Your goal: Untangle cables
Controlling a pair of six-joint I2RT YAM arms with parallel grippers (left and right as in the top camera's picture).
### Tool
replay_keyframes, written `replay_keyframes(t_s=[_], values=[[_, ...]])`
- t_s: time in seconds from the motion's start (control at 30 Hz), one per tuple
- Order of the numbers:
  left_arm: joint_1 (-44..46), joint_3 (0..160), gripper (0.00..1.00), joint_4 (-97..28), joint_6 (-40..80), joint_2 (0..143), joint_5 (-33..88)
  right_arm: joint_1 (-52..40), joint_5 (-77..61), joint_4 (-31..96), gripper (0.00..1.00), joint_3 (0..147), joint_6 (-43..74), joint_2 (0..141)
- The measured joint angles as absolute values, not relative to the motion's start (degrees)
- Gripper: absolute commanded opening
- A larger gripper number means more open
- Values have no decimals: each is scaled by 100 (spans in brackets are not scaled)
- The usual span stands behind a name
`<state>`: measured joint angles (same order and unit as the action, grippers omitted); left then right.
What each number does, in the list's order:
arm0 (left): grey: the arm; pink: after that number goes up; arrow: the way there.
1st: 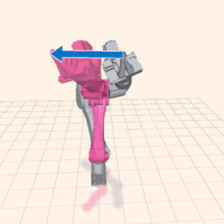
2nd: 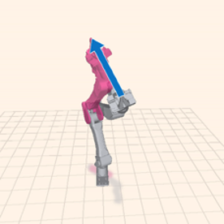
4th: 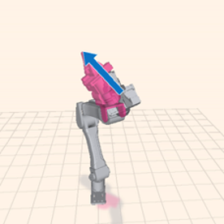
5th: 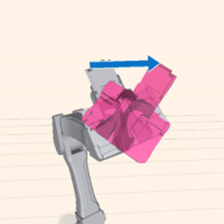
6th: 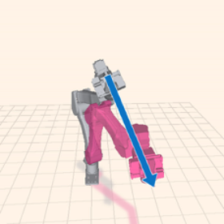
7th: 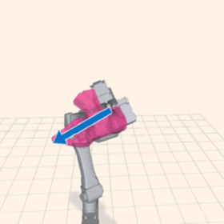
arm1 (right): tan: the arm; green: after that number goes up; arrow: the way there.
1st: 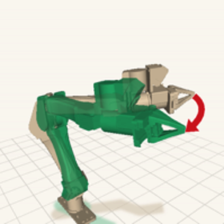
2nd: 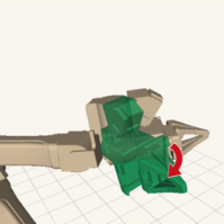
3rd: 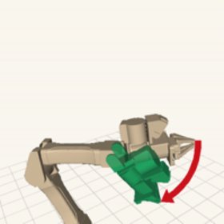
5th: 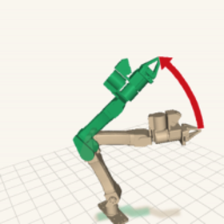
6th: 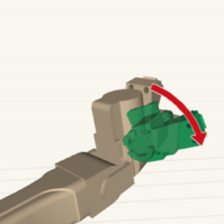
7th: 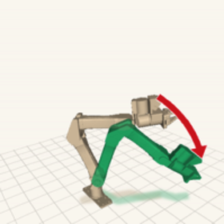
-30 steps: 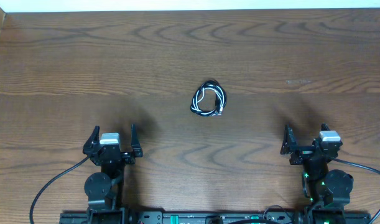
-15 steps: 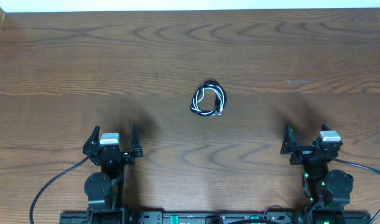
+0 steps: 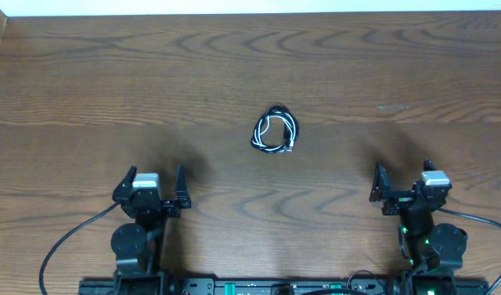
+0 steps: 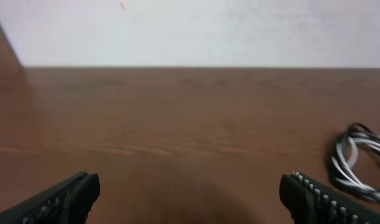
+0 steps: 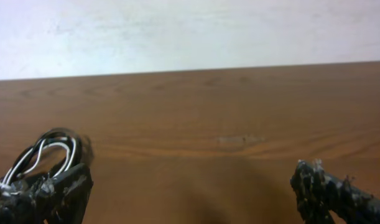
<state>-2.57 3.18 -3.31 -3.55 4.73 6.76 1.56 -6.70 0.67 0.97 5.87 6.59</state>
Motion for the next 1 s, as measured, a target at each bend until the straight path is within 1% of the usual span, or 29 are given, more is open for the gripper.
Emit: replay_keyframes(t_s=[0.07, 0.17, 0.37, 0.4, 0.57, 0.8, 1.0], values=[[-259, 467, 98, -399, -294, 731, 788, 156, -764, 82, 99, 215, 589, 884], [-257, 1044, 98, -506, -257, 1507, 1035, 156, -854, 89, 99, 523, 587, 1332], [-259, 2731, 98, -1109, -248, 3531, 1518, 165, -1192, 178, 99, 1741, 440, 2877], [-259, 3203, 98, -1334, -235, 4066, 1669, 167, -1323, 252, 99, 2117, 403, 3339], [-156, 4464, 98, -1946, -213, 5481, 2049, 187, -1723, 803, 99, 3358, 309, 4893], [556, 6200, 98, -2705, -99, 7262, 2270, 187, -2252, 1959, 99, 4995, 36, 6716], [1057, 7306, 98, -2877, -16, 8750, 2279, 187, -2694, 2209, 99, 5763, -198, 7644]])
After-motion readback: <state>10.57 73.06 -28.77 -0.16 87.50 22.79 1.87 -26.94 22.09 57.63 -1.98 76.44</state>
